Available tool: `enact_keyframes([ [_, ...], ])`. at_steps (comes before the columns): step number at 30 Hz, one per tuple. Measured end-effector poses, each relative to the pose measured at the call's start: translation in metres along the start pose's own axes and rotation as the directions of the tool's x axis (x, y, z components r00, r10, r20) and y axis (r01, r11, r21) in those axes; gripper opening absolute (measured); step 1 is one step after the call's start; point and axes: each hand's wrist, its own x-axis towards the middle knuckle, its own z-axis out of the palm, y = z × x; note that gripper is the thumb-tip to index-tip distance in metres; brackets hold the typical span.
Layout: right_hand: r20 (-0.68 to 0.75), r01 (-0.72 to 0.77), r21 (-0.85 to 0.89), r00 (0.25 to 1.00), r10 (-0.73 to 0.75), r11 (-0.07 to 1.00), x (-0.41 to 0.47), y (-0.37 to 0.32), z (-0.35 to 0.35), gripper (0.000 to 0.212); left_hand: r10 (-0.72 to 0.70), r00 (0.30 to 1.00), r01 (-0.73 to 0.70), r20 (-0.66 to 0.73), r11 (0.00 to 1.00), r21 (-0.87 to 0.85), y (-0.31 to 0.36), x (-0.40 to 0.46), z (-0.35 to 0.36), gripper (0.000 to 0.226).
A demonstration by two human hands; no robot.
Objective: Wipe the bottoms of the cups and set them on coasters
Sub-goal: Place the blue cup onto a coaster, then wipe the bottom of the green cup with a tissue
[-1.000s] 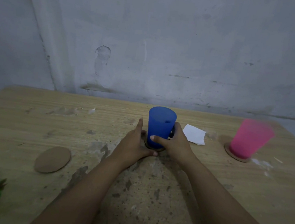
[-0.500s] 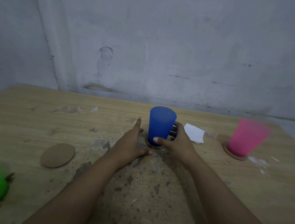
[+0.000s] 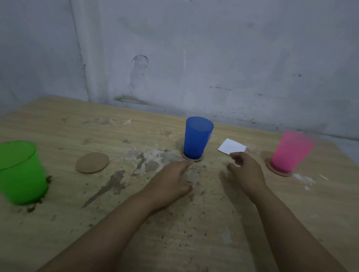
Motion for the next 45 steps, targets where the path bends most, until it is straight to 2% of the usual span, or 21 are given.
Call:
enact_keyframes([
  [4, -0.021, 0.051, -0.04, 0.998, -0.052, 0.998, 0.007, 0.017, -0.011, 0.031, 0.079, 0.996, -0.079, 0.045, 0.997, 0.005, 0.025, 0.014, 0.027, 0.057],
  [9, -0.049, 0.1, -0.065, 0.993, -0.103, 0.993, 0.044, 0.025, -0.022, 0.027, 0.161, 0.987, -0.161, -0.009, 0.985, 0.058, 0.047, 0.069, 0.059, 0.046],
  [18, 0.051, 0.071, -0.276, 0.997, -0.059, 0.958, 0.118, 0.049, -0.004, 0.039, 0.051, 0.993, -0.039, -0.106, 0.993, 0.11, 0.048, 0.167, 0.084, 0.045],
  [22, 0.015, 0.038, -0.383, 0.999, -0.035, 0.923, 0.131, 0.059, 0.008, 0.028, 0.042, 0.995, -0.028, -0.086, 0.986, 0.164, 0.047, 0.184, 0.09, 0.046],
  [27, -0.037, 0.042, -0.376, 0.997, -0.06, 0.926, 0.14, 0.062, 0.013, 0.021, 0.043, 0.998, -0.035, -0.043, 0.984, 0.177, 0.044, 0.188, 0.093, 0.049],
  [30, -0.042, 0.054, -0.284, 0.997, -0.068, 0.957, 0.136, 0.055, 0.009, 0.017, 0.053, 0.998, -0.049, -0.028, 0.989, 0.138, 0.044, 0.186, 0.094, 0.053],
  [34, -0.079, 0.067, -0.096, 0.994, -0.075, 0.993, 0.115, 0.042, -0.001, 0.009, 0.098, 0.995, -0.098, 0.035, 0.995, -0.018, 0.05, 0.174, 0.093, 0.067],
  [39, -0.158, 0.101, 0.065, 0.983, -0.09, 0.993, 0.079, 0.024, -0.028, 0.005, 0.125, 0.991, -0.119, 0.055, 0.987, -0.109, 0.065, 0.151, 0.082, 0.07],
  [42, -0.162, 0.096, 0.178, 0.985, -0.068, 0.979, 0.055, 0.014, -0.047, 0.012, 0.153, 0.987, -0.142, 0.044, 0.972, -0.19, 0.075, 0.131, 0.074, 0.057],
  [45, -0.15, 0.095, 0.312, 0.987, -0.05, 0.945, 0.027, 0.002, -0.061, 0.015, 0.128, 0.992, -0.125, -0.005, 0.959, -0.255, 0.083, 0.104, 0.061, 0.031],
])
